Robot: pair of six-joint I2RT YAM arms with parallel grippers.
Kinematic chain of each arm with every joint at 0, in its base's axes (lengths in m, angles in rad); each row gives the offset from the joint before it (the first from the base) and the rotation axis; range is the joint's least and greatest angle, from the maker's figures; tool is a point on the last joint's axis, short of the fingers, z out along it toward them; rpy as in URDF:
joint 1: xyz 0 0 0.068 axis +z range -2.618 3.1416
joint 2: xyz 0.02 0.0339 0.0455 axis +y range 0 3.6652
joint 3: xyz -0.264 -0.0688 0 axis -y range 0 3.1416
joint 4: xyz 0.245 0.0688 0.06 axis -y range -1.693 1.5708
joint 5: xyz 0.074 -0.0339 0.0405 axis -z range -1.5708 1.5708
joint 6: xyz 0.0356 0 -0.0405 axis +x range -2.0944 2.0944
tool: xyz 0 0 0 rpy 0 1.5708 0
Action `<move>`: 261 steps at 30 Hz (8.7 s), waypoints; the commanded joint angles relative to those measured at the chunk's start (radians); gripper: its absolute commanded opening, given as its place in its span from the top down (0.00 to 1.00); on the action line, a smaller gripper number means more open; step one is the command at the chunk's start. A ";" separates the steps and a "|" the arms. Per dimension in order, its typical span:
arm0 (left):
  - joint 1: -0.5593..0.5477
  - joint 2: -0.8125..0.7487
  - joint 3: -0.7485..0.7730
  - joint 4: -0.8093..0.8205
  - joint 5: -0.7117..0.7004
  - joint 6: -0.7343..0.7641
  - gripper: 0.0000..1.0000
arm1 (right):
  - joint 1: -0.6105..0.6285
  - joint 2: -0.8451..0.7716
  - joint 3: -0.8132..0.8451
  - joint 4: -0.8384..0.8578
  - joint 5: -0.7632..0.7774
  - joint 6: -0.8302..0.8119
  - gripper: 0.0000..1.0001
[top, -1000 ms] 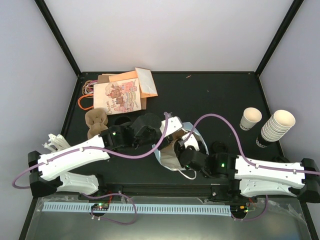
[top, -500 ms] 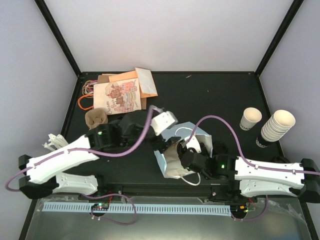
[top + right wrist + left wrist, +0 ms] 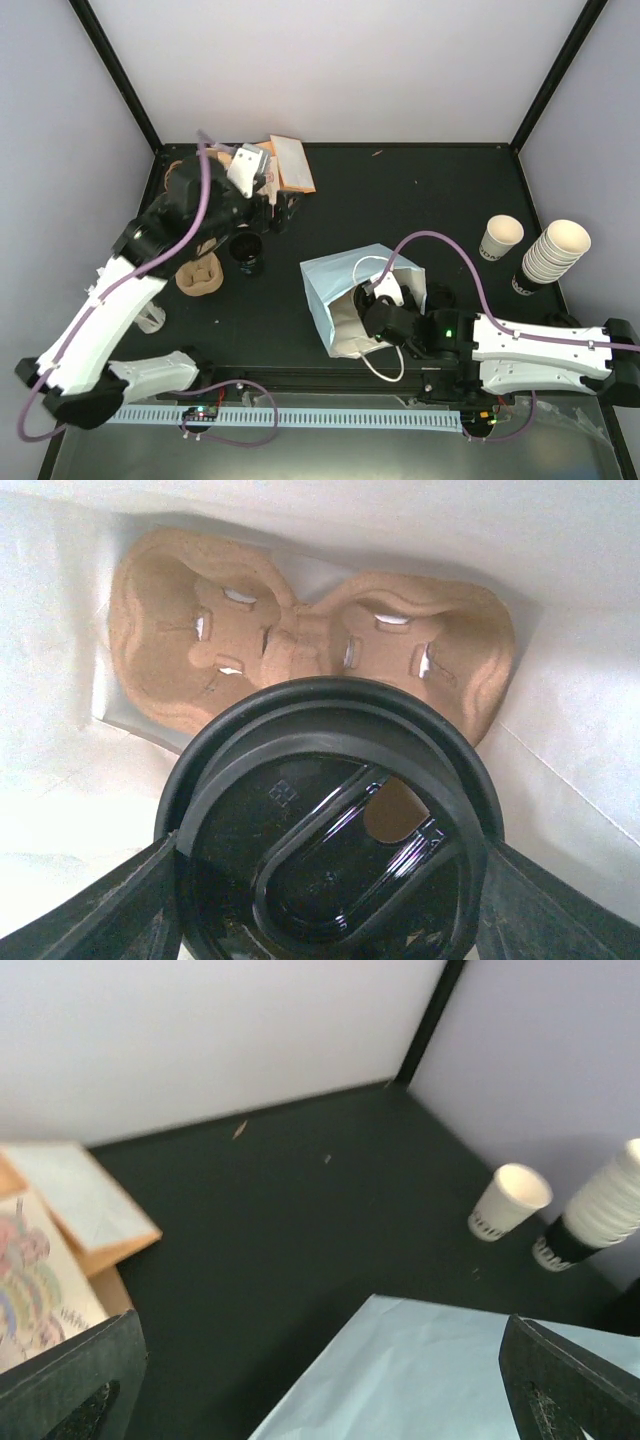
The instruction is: Pack the takeout coffee
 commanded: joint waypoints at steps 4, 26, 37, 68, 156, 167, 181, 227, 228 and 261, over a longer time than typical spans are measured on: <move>0.207 0.175 0.000 -0.066 0.259 -0.031 0.01 | 0.005 -0.032 -0.040 0.048 -0.008 0.014 0.42; 0.208 0.717 0.169 -0.096 0.524 0.010 0.30 | 0.061 -0.004 0.002 -0.051 0.300 0.132 0.42; 0.182 0.697 -0.056 0.067 0.594 -0.035 0.36 | 0.057 -0.030 -0.040 0.088 0.322 0.031 0.42; 0.151 0.796 -0.206 0.353 0.613 -0.139 0.44 | 0.058 -0.086 -0.148 0.148 0.294 0.062 0.42; 0.177 0.939 -0.161 0.389 0.837 -0.121 0.26 | -0.010 -0.072 -0.284 0.639 0.352 -0.252 0.47; 0.202 0.915 -0.134 0.339 0.782 -0.081 0.14 | -0.061 -0.061 -0.180 0.453 0.255 -0.222 0.47; 0.226 0.894 -0.144 0.308 0.658 -0.051 0.08 | -0.196 -0.051 -0.117 0.458 0.029 -0.306 0.49; 0.262 0.648 -0.196 0.221 0.455 -0.022 0.03 | -0.318 0.249 0.117 0.358 -0.196 -0.392 0.52; 0.262 0.639 -0.204 0.229 0.467 -0.025 0.03 | -0.317 0.250 0.119 0.356 -0.197 -0.394 0.52; 0.224 0.711 -0.176 0.271 0.573 -0.025 0.04 | -0.234 0.038 -0.021 0.541 -0.157 -0.446 0.55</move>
